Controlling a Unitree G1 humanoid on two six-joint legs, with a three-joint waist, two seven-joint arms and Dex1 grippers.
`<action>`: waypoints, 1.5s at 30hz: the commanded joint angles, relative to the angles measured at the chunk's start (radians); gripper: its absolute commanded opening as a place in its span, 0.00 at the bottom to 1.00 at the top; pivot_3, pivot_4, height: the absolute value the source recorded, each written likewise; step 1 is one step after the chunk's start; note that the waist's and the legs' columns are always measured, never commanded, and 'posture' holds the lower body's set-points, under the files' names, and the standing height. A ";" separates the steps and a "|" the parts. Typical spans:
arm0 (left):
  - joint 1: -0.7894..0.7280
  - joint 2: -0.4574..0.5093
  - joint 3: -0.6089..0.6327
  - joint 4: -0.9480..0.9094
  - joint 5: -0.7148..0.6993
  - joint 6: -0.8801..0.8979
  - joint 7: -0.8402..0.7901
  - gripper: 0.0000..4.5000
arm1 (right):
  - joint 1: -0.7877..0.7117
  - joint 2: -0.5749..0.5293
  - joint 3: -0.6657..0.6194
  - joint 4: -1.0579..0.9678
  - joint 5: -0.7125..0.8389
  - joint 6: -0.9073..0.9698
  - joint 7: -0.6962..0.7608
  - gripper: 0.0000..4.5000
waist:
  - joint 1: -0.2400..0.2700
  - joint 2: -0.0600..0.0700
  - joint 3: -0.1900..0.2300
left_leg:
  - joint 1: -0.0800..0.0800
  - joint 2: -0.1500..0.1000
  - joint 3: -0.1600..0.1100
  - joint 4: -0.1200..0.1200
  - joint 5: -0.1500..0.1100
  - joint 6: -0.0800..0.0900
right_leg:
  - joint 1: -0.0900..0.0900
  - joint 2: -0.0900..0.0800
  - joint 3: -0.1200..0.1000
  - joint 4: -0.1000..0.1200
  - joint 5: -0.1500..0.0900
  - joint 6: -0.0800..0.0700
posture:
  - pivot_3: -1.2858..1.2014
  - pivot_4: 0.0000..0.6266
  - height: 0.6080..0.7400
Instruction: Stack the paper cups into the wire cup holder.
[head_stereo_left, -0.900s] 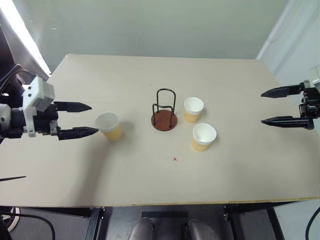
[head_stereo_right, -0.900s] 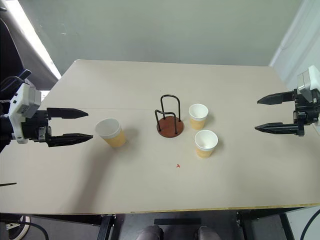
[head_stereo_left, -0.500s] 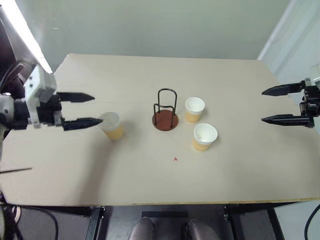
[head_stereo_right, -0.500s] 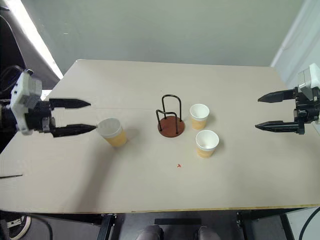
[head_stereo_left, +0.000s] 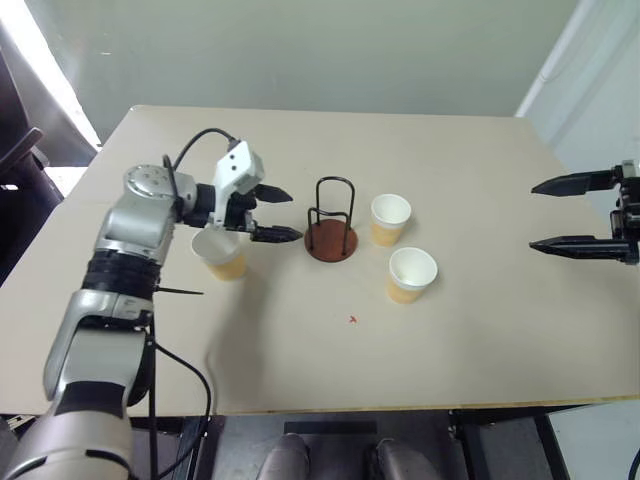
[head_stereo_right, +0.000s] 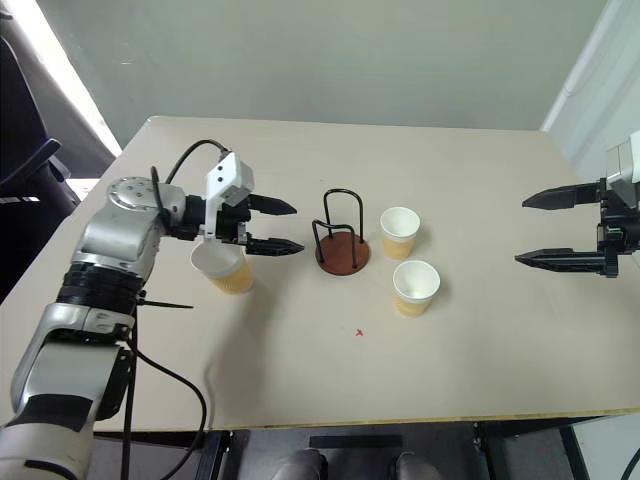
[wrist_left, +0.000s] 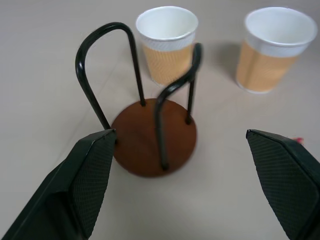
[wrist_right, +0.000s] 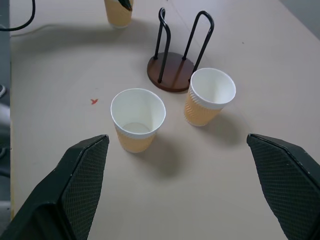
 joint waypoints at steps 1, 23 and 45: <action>-0.067 -0.038 0.010 0.103 0.029 -0.074 -0.011 0.99 | 0.026 -0.036 -0.086 -0.073 0.039 0.033 -0.033 1.00 | 0.001 0.000 0.000 | 0.000 0.000 0.000 0.000 0.000 0.000 | 0.000 0.000 0.001 -0.001 0.000 0.001 | 0.52 0.24 1.00; -0.196 -0.231 0.052 0.388 0.086 -0.221 0.007 0.00 | 0.172 -0.085 -0.240 -0.176 0.096 0.096 -0.099 1.00 | 0.023 0.000 0.000 | -0.006 -0.003 0.013 0.019 -0.004 0.008 | 0.000 0.000 0.010 -0.001 0.002 0.013 | 0.52 0.24 1.00; 0.415 -0.052 0.068 -0.916 -0.232 0.532 0.106 0.00 | 0.197 -0.060 -0.209 -0.251 0.145 0.100 -0.130 1.00 | 0.025 0.001 -0.001 | 0.003 -0.005 0.027 0.028 -0.010 0.019 | 0.002 0.001 0.029 0.002 0.003 0.025 | 0.52 0.24 1.00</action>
